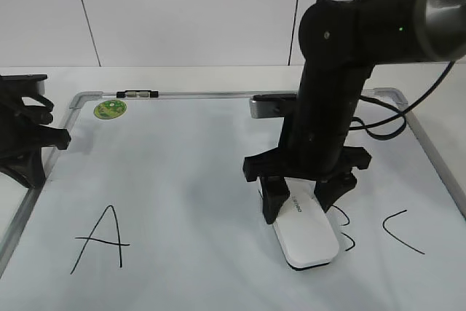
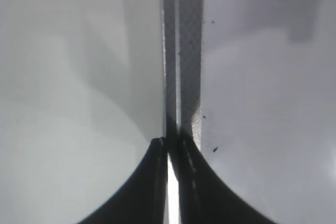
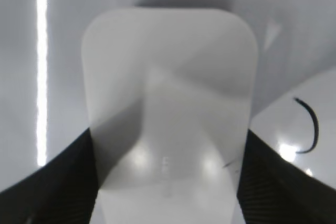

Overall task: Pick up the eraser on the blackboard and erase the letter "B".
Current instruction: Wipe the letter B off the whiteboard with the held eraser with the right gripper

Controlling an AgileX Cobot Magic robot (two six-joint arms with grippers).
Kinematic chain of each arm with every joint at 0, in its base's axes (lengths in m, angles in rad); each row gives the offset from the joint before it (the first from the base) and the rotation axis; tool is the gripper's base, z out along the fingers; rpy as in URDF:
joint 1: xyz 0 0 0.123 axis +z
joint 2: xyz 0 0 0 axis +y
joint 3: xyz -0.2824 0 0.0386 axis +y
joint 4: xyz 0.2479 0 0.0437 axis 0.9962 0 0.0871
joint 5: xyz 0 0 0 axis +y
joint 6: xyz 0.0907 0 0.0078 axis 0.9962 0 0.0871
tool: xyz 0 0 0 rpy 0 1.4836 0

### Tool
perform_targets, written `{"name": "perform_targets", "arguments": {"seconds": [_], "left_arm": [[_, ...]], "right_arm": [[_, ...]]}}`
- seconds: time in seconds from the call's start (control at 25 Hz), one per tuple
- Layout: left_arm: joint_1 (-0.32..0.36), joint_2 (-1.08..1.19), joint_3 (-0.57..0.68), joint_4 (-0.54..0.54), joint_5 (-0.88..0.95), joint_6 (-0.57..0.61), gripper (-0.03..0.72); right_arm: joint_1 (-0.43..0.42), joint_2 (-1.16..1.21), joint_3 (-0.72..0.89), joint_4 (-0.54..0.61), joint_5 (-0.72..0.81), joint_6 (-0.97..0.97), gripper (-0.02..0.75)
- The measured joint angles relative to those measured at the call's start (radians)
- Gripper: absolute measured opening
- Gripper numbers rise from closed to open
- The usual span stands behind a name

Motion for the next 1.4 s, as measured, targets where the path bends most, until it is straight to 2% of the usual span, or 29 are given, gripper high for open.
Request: {"name": "perform_targets", "arguments": {"seconds": [0.16,0.32,0.52,0.76,1.12,1.4], "left_arm": [[0.0,0.0,0.0,0.0,0.002,0.0,0.02],[0.0,0.0,0.0,0.0,0.002,0.0,0.02],[0.0,0.0,0.0,-0.002,0.002,0.0,0.02],[0.0,0.0,-0.002,-0.002,0.006,0.0,0.02],[0.0,0.0,-0.002,-0.002,0.009,0.0,0.02],[0.0,0.0,-0.002,-0.002,0.009,0.0,0.02]], "right_arm": [[0.002,-0.107,0.061,0.008,-0.023,-0.002,0.54],[0.002,-0.258,0.21,0.022,-0.098,-0.005,0.54],[0.002,-0.309,0.317,0.026,-0.183,-0.005,0.54],[0.002,-0.266,0.328,0.036,-0.268,-0.008,0.54],[0.002,-0.2,0.326,0.03,-0.249,0.0,0.54],[-0.004,-0.195,0.325,-0.103,-0.194,0.103,0.539]]}}
